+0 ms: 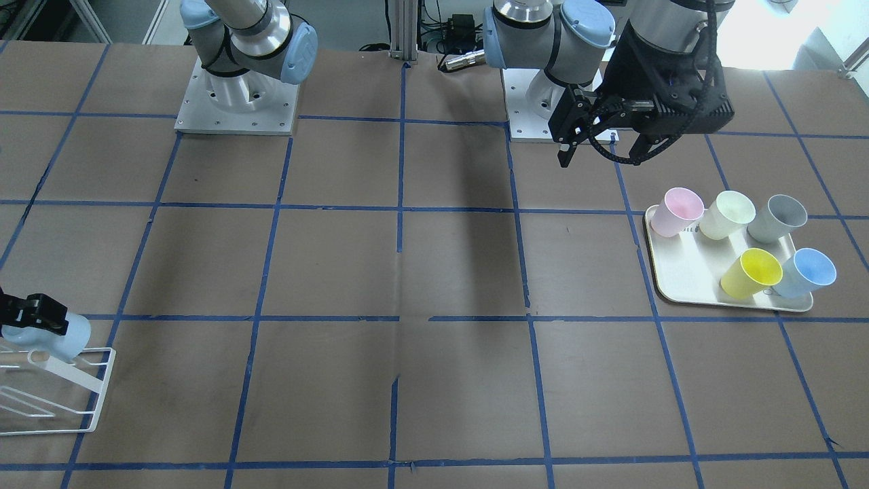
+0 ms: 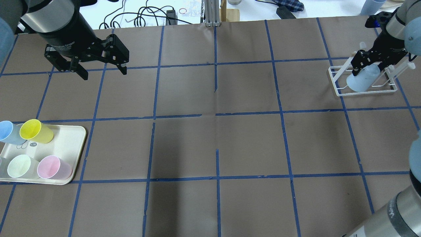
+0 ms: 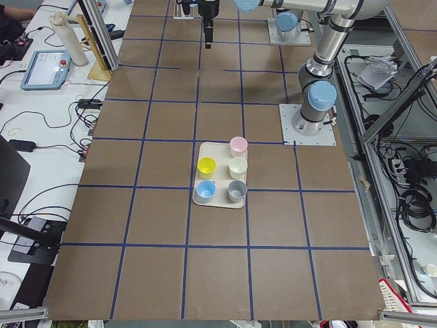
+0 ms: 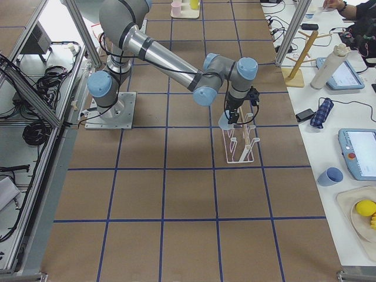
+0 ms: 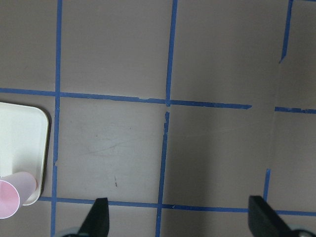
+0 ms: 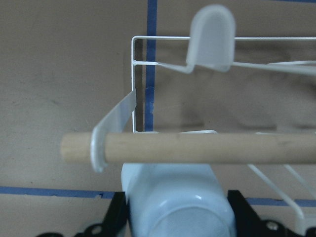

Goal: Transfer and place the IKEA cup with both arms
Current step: 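Lower the right gripper and close it on the light blue cup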

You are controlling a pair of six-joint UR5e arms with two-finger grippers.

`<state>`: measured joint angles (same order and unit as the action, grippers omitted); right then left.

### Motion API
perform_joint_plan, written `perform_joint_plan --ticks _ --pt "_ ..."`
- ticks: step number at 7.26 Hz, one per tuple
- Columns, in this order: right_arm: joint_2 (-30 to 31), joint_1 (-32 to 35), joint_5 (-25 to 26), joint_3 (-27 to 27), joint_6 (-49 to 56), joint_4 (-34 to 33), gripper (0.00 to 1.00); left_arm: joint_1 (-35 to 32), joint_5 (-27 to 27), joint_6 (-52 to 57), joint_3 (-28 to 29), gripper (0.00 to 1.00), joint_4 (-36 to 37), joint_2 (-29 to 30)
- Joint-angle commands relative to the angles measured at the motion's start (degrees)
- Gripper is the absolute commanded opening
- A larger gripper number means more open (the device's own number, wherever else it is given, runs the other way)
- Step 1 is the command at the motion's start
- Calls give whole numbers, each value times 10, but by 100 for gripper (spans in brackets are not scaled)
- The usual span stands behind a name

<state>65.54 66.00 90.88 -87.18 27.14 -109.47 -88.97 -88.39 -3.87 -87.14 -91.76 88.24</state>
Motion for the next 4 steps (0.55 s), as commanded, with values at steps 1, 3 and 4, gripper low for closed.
perform_joint_plan --ticks 1,3,4 --pt "3 0 0 1 0 0 40 0 2 -1 1 100 0 -1" --pt "13 -1 1 11 1 6 40 0 3 0 0 100 0 -3" --pt "36 -1 1 11 0 16 40 2 14 0 1 100 0 -3"
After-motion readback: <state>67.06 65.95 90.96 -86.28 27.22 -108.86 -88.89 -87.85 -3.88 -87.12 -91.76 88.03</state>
